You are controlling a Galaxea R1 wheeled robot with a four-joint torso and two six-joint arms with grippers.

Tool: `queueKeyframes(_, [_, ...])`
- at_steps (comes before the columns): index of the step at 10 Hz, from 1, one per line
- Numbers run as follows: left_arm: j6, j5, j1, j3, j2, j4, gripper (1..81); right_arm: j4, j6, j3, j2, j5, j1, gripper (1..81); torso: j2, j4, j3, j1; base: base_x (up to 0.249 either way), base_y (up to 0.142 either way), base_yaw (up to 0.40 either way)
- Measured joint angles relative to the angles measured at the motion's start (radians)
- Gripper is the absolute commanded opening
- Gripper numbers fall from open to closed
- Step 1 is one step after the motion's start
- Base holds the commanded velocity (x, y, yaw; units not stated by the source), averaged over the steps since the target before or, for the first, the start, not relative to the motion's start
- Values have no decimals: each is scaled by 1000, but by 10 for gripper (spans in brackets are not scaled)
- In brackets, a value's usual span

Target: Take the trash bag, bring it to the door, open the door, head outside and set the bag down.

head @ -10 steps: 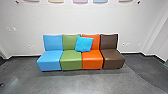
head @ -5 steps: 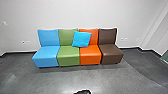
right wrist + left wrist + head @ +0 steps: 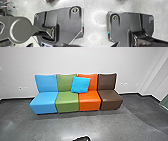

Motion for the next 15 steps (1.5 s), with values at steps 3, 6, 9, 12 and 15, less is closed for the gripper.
queueKeyframes(3, [0,31,-28,-13,4,-15,811,9,0,98,-69,0,5,811,-104,0,0,66,0,0,0])
queueKeyframes(6, [-1,53,-39,-28,13,-38,811,12,0,174,-124,0,7,811,-208,0,-1,131,0,0,0])
queueKeyframes(9, [-1,71,-45,-101,61,-51,811,12,0,233,-155,-1,7,811,-312,0,-1,197,0,0,0])
queueKeyframes(12, [0,81,-44,-103,109,-51,811,12,0,204,-130,-3,6,811,-413,0,-1,260,0,0,0])
queueKeyframes(15, [0,85,-55,-129,109,-52,811,16,0,237,-187,-8,14,811,-518,0,-1,325,0,0,0])
